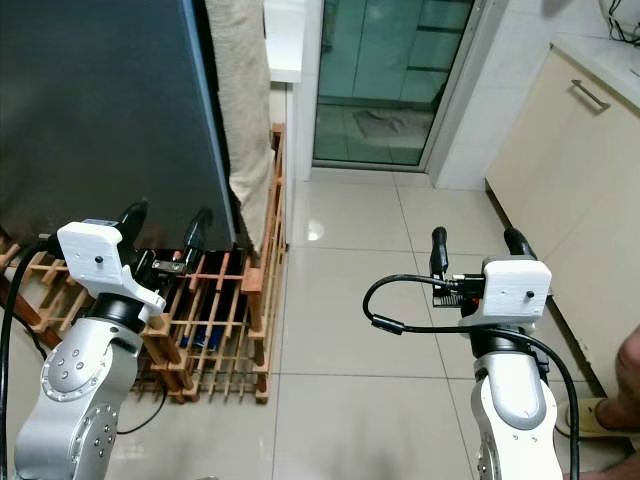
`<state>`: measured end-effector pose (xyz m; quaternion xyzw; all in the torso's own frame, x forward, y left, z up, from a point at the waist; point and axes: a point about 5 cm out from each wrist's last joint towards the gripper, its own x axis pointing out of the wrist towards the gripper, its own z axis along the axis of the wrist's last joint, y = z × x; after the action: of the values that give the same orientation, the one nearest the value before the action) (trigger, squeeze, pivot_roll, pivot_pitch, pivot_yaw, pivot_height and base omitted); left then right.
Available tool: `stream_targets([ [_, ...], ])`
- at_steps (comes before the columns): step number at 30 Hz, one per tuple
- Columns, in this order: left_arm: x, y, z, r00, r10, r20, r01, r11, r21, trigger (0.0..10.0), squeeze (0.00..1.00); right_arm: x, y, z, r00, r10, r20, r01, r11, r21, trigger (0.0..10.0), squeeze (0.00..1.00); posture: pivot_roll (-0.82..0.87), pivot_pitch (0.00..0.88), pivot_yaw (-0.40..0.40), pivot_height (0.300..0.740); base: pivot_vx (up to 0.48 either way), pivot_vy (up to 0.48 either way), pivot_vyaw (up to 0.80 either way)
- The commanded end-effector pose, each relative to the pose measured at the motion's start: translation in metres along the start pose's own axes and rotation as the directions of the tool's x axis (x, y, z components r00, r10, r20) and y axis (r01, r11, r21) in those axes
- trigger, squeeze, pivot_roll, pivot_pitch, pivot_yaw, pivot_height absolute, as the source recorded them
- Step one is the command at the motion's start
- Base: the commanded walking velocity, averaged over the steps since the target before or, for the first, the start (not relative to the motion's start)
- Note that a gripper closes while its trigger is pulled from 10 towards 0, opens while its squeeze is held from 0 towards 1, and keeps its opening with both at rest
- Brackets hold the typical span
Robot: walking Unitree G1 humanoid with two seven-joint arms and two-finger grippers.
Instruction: Restocking fridge
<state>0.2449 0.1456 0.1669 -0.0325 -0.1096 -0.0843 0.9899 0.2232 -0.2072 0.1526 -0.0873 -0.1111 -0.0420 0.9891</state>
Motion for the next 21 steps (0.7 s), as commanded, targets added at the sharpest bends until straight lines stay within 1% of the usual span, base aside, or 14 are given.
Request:
stream_targets([
  [1,0.003,-0.002,0.005,1.000,-0.005,0.024,0.005,1.000,-0.005,10.0,0.00,0.005,0.004,0.012,0.998,0.019,0.054,-0.018,1.000,-0.011,10.0,0.06,-0.14,0.000,-0.035,0.740,0.277,0.390,0.00],
  [4,0.004,-0.003,0.005,1.000,-0.009,0.026,0.009,1.000,-0.009,10.0,0.00,0.007,0.005,0.014,0.998,0.021,0.062,-0.020,1.000,-0.008,10.0,0.06,-0.14,0.000,-0.035,0.740,0.282,0.389,0.00],
  [6,0.004,-0.001,0.005,1.000,0.005,0.028,-0.005,1.000,-0.005,10.0,0.00,0.009,0.006,0.015,0.998,0.020,0.067,-0.020,1.000,-0.006,10.0,0.06,-0.14,0.000,-0.034,0.740,0.352,0.326,0.00],
  [7,0.005,0.000,0.006,0.999,0.018,0.031,-0.018,1.000,-0.001,10.0,0.00,0.011,0.006,0.015,0.997,0.022,0.070,-0.022,1.000,-0.006,10.0,0.06,-0.14,0.000,-0.034,0.740,0.000,0.000,0.00],
  [14,0.009,-0.001,0.006,0.999,0.019,0.034,-0.019,1.000,0.003,10.0,0.00,0.016,0.008,0.016,0.997,0.030,0.078,-0.029,1.000,-0.007,10.0,0.06,-0.14,0.000,-0.034,0.740,0.000,0.000,0.00],
  [19,0.017,-0.009,0.011,0.998,-0.033,0.046,0.034,0.999,-0.014,10.0,0.00,0.023,0.007,0.015,0.997,0.021,0.080,-0.020,1.000,-0.010,10.0,0.06,-0.14,0.000,-0.030,0.740,0.000,0.000,0.00],
  [21,0.019,-0.011,0.011,0.998,-0.042,0.041,0.043,0.999,-0.018,10.0,0.00,0.024,0.006,0.015,0.996,0.019,0.083,-0.018,1.000,-0.011,10.0,0.07,-0.14,0.000,-0.027,0.740,0.000,0.000,0.00],
])
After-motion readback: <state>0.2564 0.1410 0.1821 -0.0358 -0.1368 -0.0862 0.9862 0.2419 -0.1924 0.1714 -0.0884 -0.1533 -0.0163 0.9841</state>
